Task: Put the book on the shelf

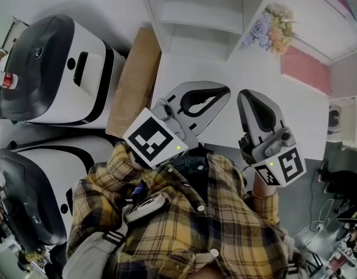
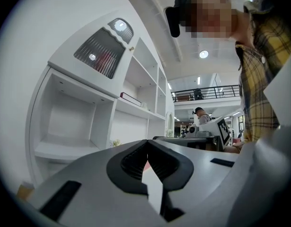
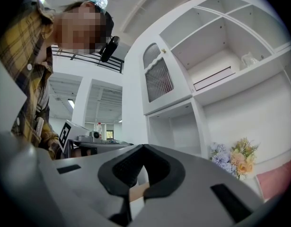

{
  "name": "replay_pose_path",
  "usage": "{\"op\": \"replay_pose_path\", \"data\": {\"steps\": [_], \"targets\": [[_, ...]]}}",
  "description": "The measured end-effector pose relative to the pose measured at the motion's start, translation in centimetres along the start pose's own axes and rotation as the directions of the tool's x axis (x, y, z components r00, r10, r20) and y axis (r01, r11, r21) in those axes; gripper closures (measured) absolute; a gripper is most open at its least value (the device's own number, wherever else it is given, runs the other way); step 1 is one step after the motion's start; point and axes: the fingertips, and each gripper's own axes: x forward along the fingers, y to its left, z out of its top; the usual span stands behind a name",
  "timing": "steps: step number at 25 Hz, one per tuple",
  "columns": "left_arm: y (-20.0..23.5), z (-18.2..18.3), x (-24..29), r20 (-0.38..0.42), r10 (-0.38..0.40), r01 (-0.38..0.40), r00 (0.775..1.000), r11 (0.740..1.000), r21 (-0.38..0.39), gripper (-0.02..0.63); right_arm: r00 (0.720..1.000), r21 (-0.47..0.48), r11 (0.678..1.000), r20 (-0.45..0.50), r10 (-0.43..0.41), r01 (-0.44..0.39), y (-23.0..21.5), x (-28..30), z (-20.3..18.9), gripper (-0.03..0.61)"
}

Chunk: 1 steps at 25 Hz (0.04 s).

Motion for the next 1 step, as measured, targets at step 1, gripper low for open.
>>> {"op": "replay_pose_path", "data": {"steps": [1], "targets": [[-0.03, 0.06, 0.00, 0.001, -0.002, 0.002, 1.000, 1.000, 0.003, 0.594, 1.000, -0.001, 1.000, 0.000, -0.001, 0.001, 0.01, -0.11, 0.00, 0.561]]}}
